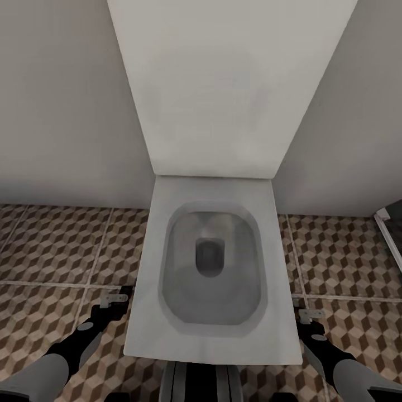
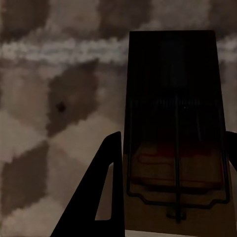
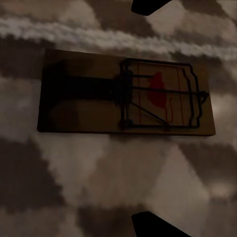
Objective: Take the four mousetraps from the cabinet in the bathroom and place them on the bathroom floor. Make sure all four end up on the same floor surface, and ensure that at least two of them are either under or directly next to the same bathroom sink.
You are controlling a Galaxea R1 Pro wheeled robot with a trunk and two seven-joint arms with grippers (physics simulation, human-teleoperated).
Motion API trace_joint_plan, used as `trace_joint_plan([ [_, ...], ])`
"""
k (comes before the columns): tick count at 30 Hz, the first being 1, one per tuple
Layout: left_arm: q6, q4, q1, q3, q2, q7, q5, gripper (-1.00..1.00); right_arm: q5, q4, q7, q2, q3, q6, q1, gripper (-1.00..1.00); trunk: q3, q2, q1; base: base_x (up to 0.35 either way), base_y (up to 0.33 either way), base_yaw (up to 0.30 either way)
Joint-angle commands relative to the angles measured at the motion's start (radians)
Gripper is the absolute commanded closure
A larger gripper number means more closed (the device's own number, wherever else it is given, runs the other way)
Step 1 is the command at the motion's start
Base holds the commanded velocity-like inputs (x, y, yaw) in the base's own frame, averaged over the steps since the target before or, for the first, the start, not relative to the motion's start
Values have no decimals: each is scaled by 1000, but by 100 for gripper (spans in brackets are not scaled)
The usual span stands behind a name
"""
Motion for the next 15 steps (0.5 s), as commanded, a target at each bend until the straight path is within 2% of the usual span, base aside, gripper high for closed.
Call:
trace_joint_plan([
  [1, -4, 1, -1, -8, 1, 1, 9, 100, 9, 1, -1, 0, -7, -3, 0, -100, 0, 0, 0, 0, 0, 0],
  [15, -4, 2, -1, -8, 1, 2, 10, 100, 9, 1, -1, 0, -7, -3, 0, -100, 0, 0, 0, 0, 0, 0],
])
